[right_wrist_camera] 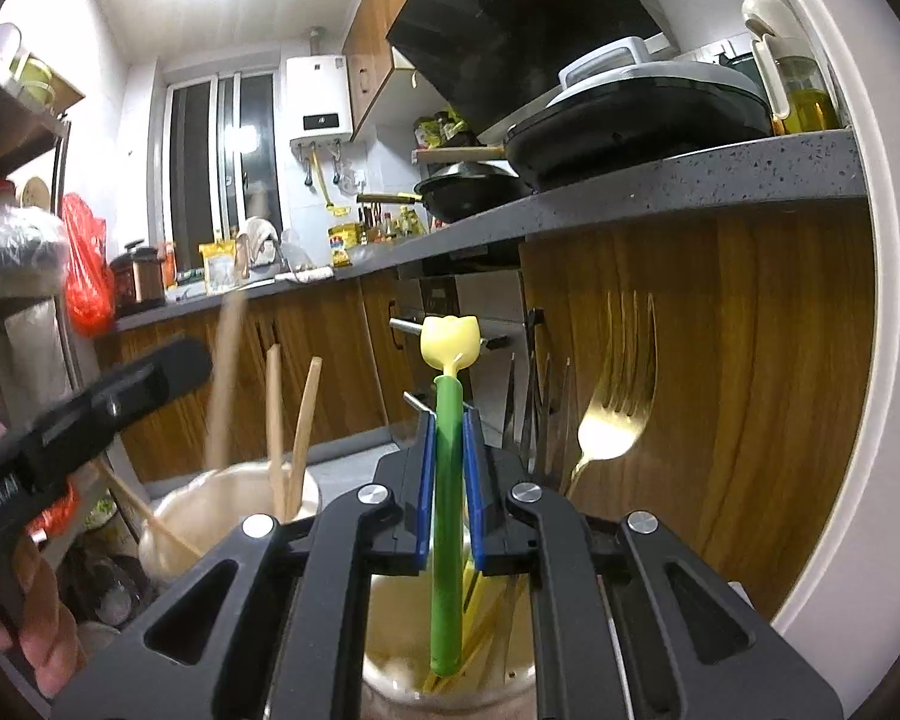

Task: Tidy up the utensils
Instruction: 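Release the chopstick into the tall cup while the right tool drops the green spoon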

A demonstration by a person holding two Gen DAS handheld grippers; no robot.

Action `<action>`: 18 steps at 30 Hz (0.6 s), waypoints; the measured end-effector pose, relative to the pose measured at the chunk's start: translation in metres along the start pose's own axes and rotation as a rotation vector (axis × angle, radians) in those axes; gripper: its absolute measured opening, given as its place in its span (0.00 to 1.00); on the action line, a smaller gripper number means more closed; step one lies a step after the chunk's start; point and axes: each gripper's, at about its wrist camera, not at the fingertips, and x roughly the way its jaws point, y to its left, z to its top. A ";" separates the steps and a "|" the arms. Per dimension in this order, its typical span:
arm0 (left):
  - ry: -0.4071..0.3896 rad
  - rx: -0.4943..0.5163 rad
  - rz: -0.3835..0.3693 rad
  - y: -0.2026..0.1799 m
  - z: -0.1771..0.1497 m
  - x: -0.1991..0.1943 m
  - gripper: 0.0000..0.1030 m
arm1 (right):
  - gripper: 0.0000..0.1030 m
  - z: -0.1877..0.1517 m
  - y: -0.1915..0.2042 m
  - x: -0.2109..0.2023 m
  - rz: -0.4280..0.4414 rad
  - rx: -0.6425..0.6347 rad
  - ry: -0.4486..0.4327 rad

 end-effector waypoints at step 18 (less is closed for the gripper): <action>-0.031 0.038 0.015 -0.013 0.006 -0.027 0.48 | 0.22 -0.010 -0.008 -0.030 -0.039 0.010 0.119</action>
